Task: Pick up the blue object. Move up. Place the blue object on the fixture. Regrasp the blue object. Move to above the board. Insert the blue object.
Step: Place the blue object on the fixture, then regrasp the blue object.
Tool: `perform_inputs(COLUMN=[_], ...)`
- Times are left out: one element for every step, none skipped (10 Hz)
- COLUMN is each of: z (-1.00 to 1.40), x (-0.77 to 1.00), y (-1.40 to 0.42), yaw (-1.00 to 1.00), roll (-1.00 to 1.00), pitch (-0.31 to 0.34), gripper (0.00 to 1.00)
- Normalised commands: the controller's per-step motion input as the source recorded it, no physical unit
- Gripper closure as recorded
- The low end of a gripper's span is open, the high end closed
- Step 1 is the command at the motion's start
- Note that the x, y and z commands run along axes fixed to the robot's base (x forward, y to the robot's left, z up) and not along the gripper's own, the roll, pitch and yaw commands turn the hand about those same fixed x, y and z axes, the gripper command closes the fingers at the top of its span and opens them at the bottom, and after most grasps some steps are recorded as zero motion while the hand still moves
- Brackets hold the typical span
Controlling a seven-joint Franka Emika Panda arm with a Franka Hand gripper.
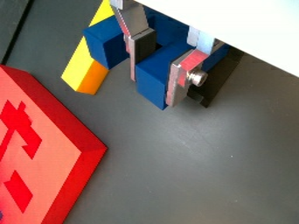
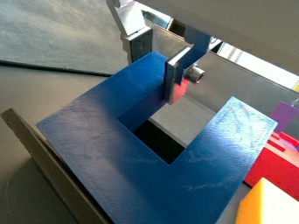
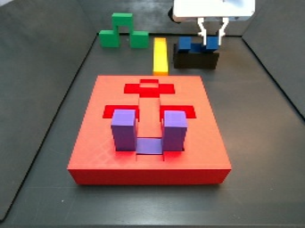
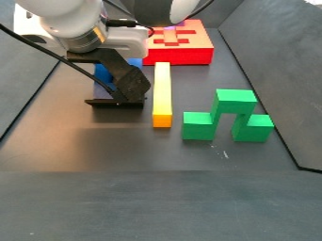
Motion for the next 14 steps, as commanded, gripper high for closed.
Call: perform_inputs(z=[0.0, -0.06, 0.03, 0.56, 0.69, 0.71, 0.42, 0.32, 0.12, 0.01, 0.0, 0.03, 0.21, 0.19], x=[0.0, 0.0, 0.08, 0.14, 0.13, 0.08, 0.01, 0.0, 0.0, 0.0, 0.0, 0.0, 0.0, 0.0], y=[0.0, 0.0, 0.0, 0.0, -0.03, -0.07, -0.16, -0.19, -0.21, -0.25, -0.23, -0.15, -0.08, -0.05], yaw=[0.0, 0.0, 0.0, -0.07, -0.06, -0.04, -0.02, 0.0, 0.0, 0.0, 0.0, 0.0, 0.0, 0.01], roll=[0.0, 0.0, 0.19, 0.2, 0.44, 0.63, 1.0, 1.0, 1.0, 1.0, 1.0, 1.0, 1.0, 1.0], pitch=[0.0, 0.0, 0.0, 0.0, 0.0, 0.0, 0.0, 0.0, 0.0, 0.0, 0.0, 0.0, -0.023, -0.009], gripper=[0.0, 0.0, 0.0, 0.0, 0.0, 0.0, 0.0, 0.0, 0.0, 0.0, 0.0, 0.0, 0.0, 0.0])
